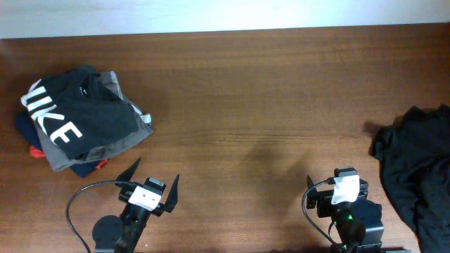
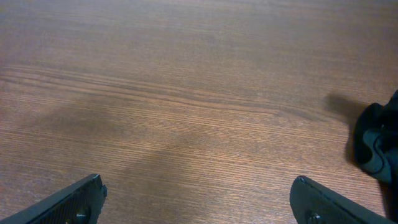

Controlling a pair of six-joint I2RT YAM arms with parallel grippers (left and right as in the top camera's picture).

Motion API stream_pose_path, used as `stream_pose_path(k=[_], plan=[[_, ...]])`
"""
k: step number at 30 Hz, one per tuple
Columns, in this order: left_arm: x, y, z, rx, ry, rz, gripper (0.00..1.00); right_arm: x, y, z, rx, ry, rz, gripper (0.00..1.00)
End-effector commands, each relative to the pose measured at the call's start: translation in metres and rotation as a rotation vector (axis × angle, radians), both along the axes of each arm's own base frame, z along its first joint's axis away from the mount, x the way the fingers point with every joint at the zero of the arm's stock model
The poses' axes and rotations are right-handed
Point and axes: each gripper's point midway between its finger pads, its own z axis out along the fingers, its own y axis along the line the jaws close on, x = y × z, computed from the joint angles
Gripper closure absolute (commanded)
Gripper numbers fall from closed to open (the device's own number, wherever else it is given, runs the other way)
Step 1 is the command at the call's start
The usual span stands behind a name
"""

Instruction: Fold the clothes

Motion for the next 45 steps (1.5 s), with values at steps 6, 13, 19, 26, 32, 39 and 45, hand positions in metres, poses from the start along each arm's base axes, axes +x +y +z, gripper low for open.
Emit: stream_pose_path(k=[6, 13, 19, 26, 32, 39, 45], plan=[[0.0, 0.0, -0.002, -0.002, -0.003, 0.002, 0.01, 0.001, 0.002, 0.0, 0.008, -0.009, 0.003, 0.01], [0.0, 0.0, -0.002, -0.002, -0.003, 0.002, 0.01, 0.001, 0.002, 0.0, 0.008, -0.009, 0.003, 0.01], [0.0, 0.0, -0.002, -0.002, -0.003, 0.002, 0.01, 0.001, 0.002, 0.0, 0.008, -0.009, 0.003, 0.01], [0.008, 0.027, -0.005, 0.024, 0.003, 0.166, 0.01, 0.001, 0.002, 0.0, 0.008, -0.009, 0.003, 0.01], [0.008, 0.027, -0.005, 0.024, 0.003, 0.166, 0.01, 0.001, 0.002, 0.0, 0.008, -0.009, 0.003, 0.01], [0.008, 0.027, -0.003, 0.022, -0.006, 0.166, 0.01, 0.001, 0.001, 0.001, 0.007, -0.01, 0.003, 0.01], [0.002, 0.003, -0.003, 0.0, 0.002, 0.019, 0.01, 0.002, 0.004, 0.003, 0.014, -0.019, 0.013, 0.01]])
